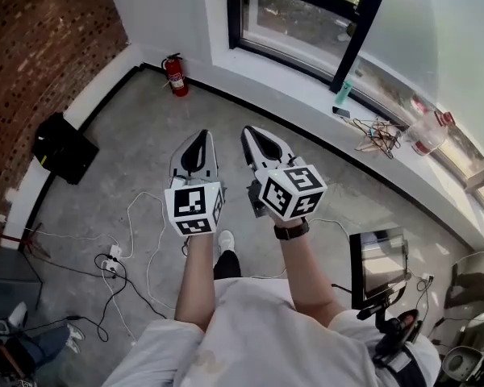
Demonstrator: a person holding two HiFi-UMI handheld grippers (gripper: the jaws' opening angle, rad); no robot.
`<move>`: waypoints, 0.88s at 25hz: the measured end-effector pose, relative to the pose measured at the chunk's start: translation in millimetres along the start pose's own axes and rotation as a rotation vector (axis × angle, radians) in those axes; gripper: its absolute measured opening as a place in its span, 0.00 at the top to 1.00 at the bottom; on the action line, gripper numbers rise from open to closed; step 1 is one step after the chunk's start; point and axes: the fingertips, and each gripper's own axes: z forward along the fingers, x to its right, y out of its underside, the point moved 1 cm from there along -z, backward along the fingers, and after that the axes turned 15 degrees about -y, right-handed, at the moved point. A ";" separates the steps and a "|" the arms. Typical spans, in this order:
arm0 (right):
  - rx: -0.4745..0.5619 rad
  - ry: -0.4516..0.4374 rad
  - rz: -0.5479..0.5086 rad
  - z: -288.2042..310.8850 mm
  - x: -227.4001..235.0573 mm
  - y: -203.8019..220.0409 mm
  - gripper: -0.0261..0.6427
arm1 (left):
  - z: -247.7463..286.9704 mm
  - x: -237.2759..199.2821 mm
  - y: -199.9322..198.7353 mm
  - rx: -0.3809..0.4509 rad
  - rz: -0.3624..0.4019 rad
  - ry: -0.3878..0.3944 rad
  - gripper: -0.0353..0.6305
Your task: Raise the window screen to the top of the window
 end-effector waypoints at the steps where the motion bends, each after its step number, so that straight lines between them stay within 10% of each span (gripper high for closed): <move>1: 0.027 -0.029 0.054 15.6 12.0 -7.7 0.96 | 21.0 -4.7 -5.0 0.009 -0.002 0.009 0.96; 12: 0.062 0.011 0.067 163.5 113.0 -40.3 0.96 | 182.8 -87.2 -16.0 0.032 -0.013 0.015 0.96; 17: 0.052 0.173 0.030 182.9 198.6 -44.5 0.96 | 247.8 -93.4 13.8 -0.018 -0.216 0.039 0.96; 22: 0.004 0.231 -0.079 217.4 287.9 -59.9 0.96 | 341.2 -91.7 27.9 0.013 -0.050 0.033 0.96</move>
